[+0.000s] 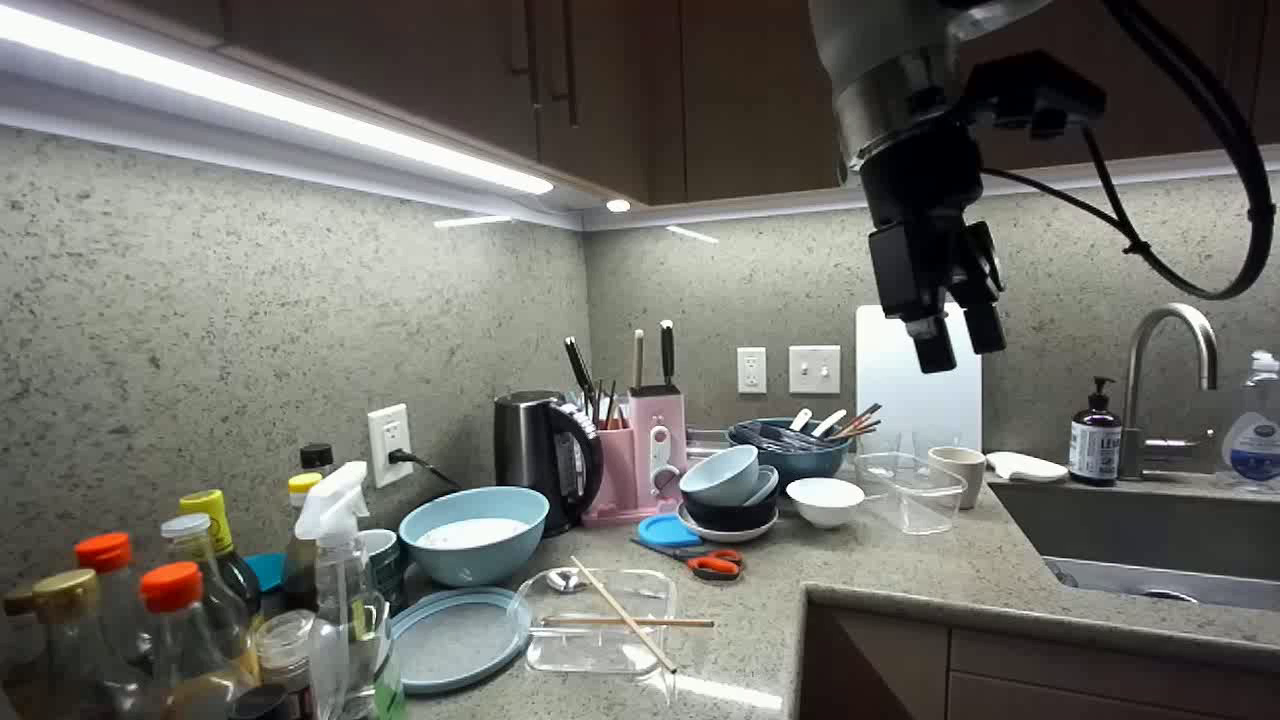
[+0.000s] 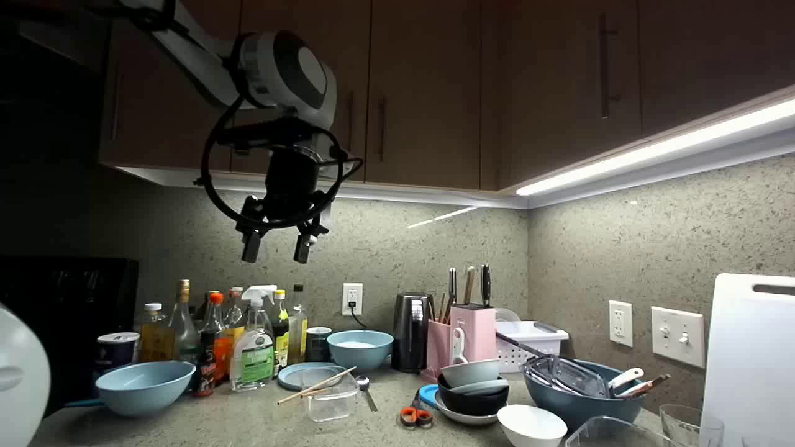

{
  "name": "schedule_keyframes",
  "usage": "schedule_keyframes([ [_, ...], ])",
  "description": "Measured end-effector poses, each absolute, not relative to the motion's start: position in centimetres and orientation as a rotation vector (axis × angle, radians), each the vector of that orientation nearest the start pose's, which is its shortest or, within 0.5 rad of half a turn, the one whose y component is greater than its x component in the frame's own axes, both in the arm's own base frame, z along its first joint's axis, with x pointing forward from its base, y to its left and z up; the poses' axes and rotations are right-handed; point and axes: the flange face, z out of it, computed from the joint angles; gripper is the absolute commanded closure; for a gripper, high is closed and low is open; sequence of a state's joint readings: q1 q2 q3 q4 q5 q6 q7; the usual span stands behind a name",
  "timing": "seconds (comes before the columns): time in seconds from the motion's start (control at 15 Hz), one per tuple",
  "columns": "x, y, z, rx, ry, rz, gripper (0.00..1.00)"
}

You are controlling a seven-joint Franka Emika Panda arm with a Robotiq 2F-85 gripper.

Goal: Put the wood sticks in the the bowl

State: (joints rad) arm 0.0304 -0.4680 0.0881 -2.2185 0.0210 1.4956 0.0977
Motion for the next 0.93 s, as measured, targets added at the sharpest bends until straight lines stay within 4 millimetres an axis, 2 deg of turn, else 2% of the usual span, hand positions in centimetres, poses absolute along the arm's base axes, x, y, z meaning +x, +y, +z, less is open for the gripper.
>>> schedule_keyframes([
  [0.53, 38.2, 5.2, 53.8, -3.16, -0.008, 0.394, 0.0],
  [0.73, 41.3, 5.5, 53.2, -3.158, -0.012, 0.317, 0.0],
  [0.93, 46.5, 5.9, 51.4, -3.147, 0.0, 0.278, 0.0],
])
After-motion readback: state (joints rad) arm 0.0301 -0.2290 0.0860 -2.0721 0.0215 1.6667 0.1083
